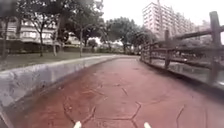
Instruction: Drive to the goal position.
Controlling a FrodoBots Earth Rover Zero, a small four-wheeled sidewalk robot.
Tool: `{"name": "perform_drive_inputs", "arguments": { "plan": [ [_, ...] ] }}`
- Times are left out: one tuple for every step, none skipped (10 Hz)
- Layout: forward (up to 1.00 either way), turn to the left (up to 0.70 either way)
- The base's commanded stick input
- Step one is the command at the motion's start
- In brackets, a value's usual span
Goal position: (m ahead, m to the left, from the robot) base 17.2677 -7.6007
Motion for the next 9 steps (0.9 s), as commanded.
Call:
{"name": "perform_drive_inputs", "arguments": {
  "plan": [
    [0.5, 0.0],
    [0.5, 0.0],
    [0.5, 0.0],
    [0.5, 0.0],
    [0.5, 0.0],
    [0.5, 0.0],
    [0.5, 0.0],
    [0.5, 0.0],
    [0.5, 0.0]
  ]
}}
